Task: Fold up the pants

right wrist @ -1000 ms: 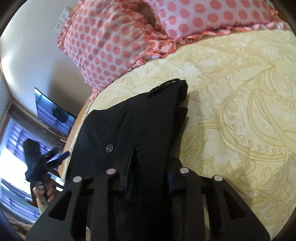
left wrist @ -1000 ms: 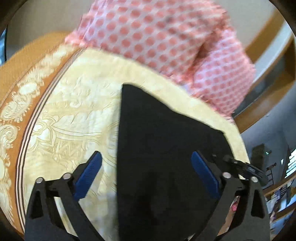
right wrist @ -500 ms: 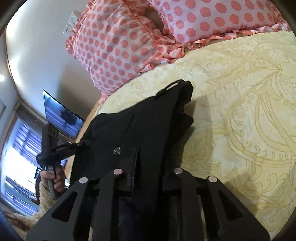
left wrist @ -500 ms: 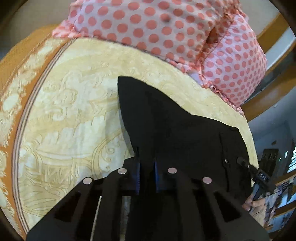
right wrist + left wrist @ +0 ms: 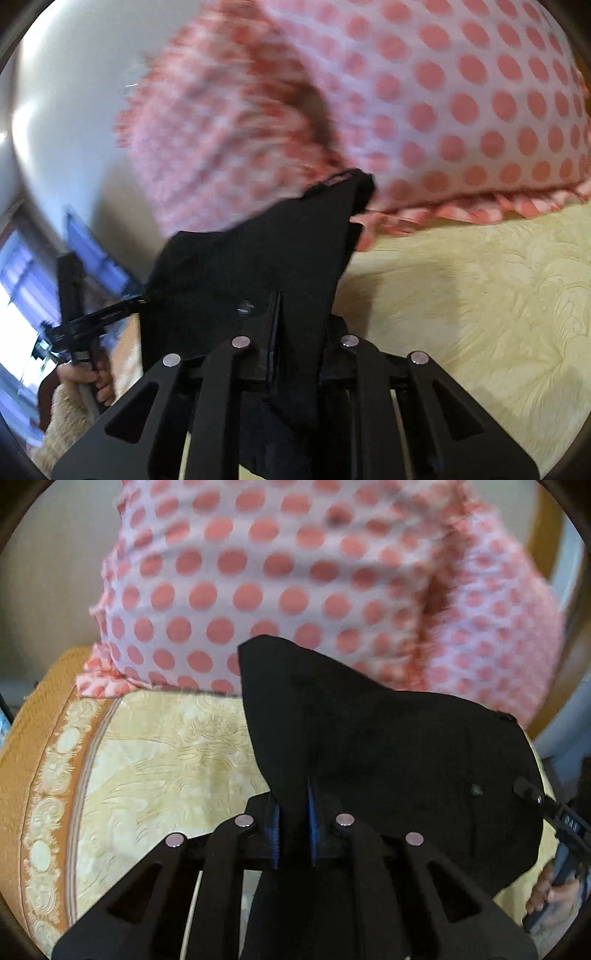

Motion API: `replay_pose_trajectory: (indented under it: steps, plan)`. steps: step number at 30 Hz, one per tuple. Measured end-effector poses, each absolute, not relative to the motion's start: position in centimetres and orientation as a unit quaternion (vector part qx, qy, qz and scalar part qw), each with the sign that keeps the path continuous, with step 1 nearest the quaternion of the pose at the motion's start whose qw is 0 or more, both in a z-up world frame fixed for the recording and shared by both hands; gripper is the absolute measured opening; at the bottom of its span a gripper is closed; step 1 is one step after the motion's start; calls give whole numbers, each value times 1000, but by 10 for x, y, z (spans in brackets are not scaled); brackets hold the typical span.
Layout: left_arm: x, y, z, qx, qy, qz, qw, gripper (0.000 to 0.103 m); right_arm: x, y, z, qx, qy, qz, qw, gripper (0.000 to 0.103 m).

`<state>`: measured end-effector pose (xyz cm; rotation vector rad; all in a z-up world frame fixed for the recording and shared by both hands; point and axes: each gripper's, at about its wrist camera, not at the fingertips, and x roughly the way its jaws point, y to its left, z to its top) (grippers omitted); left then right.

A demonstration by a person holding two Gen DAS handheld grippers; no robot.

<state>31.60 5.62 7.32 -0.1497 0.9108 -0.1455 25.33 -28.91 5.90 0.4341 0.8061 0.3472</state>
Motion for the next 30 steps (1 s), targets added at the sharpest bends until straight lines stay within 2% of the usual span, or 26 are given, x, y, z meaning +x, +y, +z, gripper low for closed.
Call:
replay_pose_trajectory:
  steps: [2, 3, 4, 6, 8, 10, 13, 16, 18, 22, 24, 28, 30]
  plan:
    - [333, 55, 47, -79, 472, -57, 876, 13, 264, -286, 39, 184, 425, 124, 878, 18]
    - [336, 56, 38, -77, 480, -48, 873, 18, 265, -284, 34, 172, 434, 110, 877, 26]
    - [337, 56, 33, -73, 481, -41, 873, 23, 261, -283, 35, 167, 433, 105, 880, 29]
    - [331, 61, 33, -74, 474, -39, 877, 31, 251, -284, 43, 149, 427, 83, 888, 53]
    - [316, 67, 45, -81, 461, -48, 883, 43, 231, -284, 58, 139, 396, 78, 905, 60]
    - [287, 68, 66, -84, 427, -65, 898, 74, 212, -280, 71, 125, 373, 91, 915, 60]
    - [245, 56, 87, -81, 390, -104, 911, 91, 184, -253, 77, 91, 369, 133, 915, 60]
    - [204, 40, 88, -86, 377, -156, 909, 97, 167, -228, 68, 52, 385, 154, 908, 63]
    - [191, 30, 74, -86, 396, -176, 897, 97, 166, -216, 58, 26, 398, 148, 905, 71]
    - [202, 11, 31, -54, 464, -154, 871, 97, 167, -205, 38, -4, 432, 129, 893, 76]
    - [206, 8, 19, -55, 473, -148, 867, 98, 167, -196, 37, -20, 437, 119, 891, 80]
    - [193, 11, 30, -51, 453, -135, 880, 98, 154, -208, 48, 36, 419, 105, 901, 81]
    - [176, 23, 39, -44, 428, -119, 895, 98, 133, -214, 56, 59, 396, 95, 911, 89]
